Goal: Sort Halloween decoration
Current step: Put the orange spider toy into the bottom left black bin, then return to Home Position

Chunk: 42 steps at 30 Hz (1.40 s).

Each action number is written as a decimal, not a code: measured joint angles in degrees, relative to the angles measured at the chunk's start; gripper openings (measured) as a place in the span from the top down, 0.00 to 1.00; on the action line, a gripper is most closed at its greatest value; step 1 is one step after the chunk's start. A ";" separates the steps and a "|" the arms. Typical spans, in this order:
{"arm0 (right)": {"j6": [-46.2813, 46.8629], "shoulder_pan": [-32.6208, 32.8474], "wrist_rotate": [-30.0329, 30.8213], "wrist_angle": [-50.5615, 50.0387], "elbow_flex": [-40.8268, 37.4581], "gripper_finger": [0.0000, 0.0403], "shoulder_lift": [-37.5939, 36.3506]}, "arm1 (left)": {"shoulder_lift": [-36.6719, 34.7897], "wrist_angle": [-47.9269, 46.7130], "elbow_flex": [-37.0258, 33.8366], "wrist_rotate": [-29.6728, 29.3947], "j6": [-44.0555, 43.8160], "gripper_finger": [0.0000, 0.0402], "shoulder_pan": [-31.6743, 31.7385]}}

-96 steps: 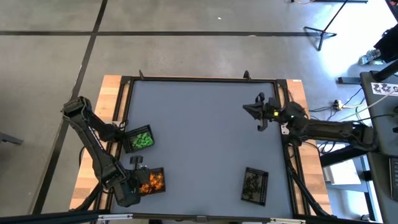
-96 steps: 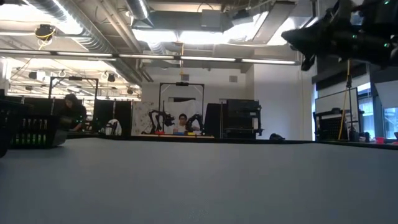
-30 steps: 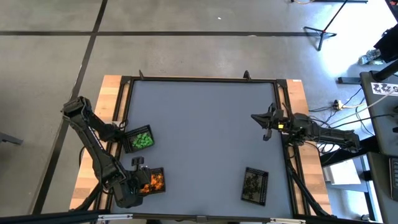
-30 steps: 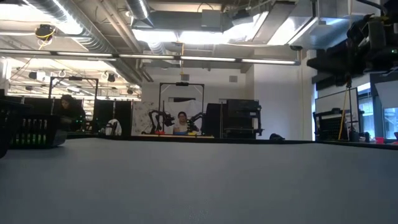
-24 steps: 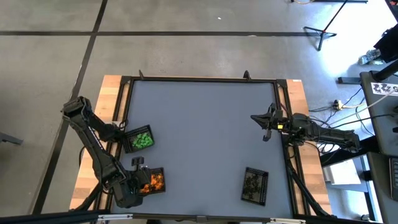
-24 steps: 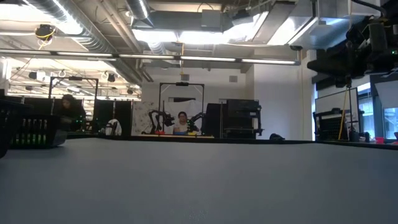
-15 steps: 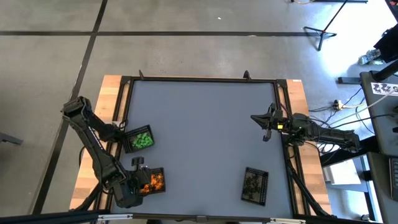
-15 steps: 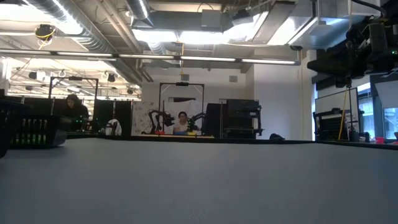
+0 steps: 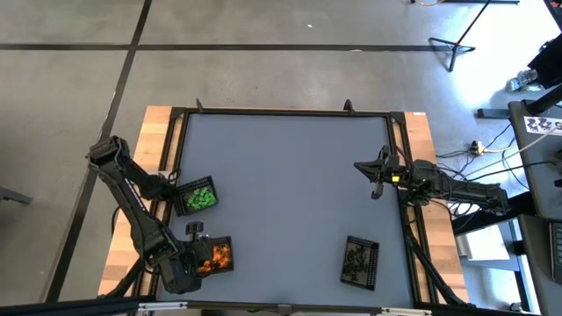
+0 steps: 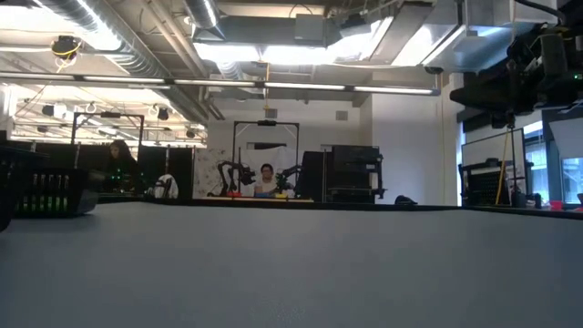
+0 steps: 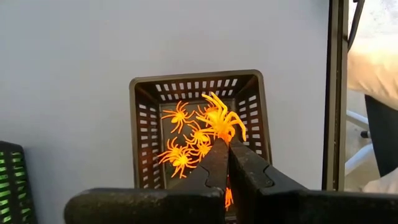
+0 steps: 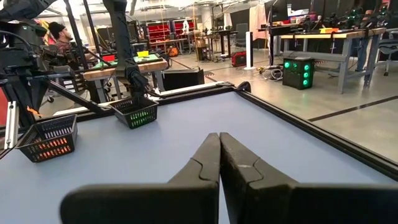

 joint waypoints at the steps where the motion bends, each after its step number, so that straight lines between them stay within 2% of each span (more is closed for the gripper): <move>1: 0.00 0.00 0.02 0.00 -0.02 0.99 0.00 | 0.00 0.00 0.00 0.00 -0.02 1.00 0.00; 13: 0.00 0.00 0.15 -0.02 -0.01 0.99 0.00 | 0.00 -0.04 0.00 0.00 0.30 1.00 -0.11; 19: 0.00 0.00 0.15 -0.02 -0.02 0.99 0.00 | 0.00 0.24 0.00 2.01 7.27 1.00 -0.11; 30: 0.00 0.00 0.13 -0.04 -0.02 0.99 0.00 | 0.00 0.39 0.00 2.56 7.53 0.99 -0.13; 34: 0.00 -0.01 0.13 -0.04 -0.02 0.99 0.00 | 0.00 0.35 0.00 2.58 7.58 0.90 -0.13; 42: 0.00 -0.01 0.11 -0.04 -0.02 0.99 0.00 | 0.00 0.42 0.00 3.01 11.95 0.63 -0.13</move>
